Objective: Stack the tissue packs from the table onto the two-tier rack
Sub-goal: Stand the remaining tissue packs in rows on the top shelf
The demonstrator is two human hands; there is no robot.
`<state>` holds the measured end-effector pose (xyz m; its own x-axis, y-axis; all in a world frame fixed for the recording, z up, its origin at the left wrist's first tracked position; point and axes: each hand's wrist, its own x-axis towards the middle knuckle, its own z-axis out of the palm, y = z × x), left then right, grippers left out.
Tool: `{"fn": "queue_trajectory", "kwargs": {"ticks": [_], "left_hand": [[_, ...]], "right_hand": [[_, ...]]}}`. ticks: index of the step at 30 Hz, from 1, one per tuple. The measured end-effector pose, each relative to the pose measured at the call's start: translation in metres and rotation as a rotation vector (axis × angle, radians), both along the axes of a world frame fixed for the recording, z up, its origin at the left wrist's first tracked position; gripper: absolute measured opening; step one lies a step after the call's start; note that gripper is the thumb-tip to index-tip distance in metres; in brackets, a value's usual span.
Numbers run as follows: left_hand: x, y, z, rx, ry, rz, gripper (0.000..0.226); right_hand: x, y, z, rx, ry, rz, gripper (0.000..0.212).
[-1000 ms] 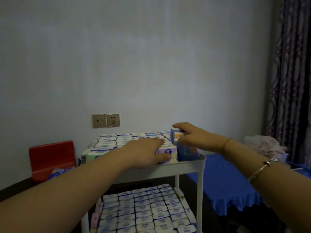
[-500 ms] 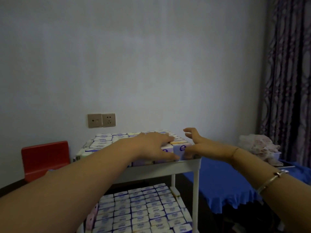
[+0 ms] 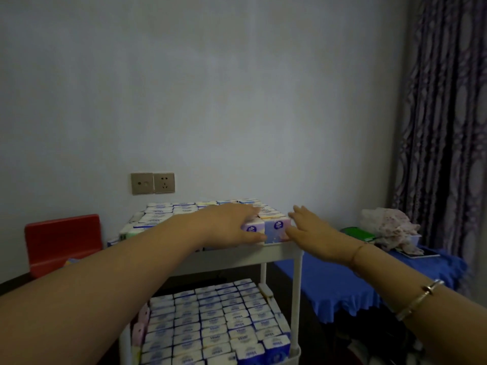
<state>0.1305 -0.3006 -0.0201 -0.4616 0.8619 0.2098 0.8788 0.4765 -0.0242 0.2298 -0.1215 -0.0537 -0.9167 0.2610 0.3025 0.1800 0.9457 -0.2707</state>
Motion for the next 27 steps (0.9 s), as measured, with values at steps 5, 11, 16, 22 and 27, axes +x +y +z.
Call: {"fn": "queue_trajectory", "kwargs": {"ticks": [5,11,16,22,27], "left_hand": [[0.014,-0.066,0.009,0.264,-0.017,0.009,0.06],[0.008,-0.196,-0.004,0.545,0.014,0.165,0.037],[-0.029,-0.317,-0.048,0.677,-0.067,0.413,0.019],[-0.091,-0.399,-0.12,0.701,-0.227,0.639,0.023],[-0.172,-0.398,-0.172,0.631,-0.348,0.729,0.034]], "right_hand": [[0.024,-0.063,0.006,0.042,0.311,0.122,0.061],[0.004,-0.199,0.007,0.092,0.4,0.428,0.05],[-0.054,-0.31,-0.026,0.108,0.35,0.592,0.05],[-0.165,-0.372,-0.101,0.023,0.065,0.448,0.049],[-0.271,-0.374,-0.156,-0.121,-0.098,0.225,0.057]]}}
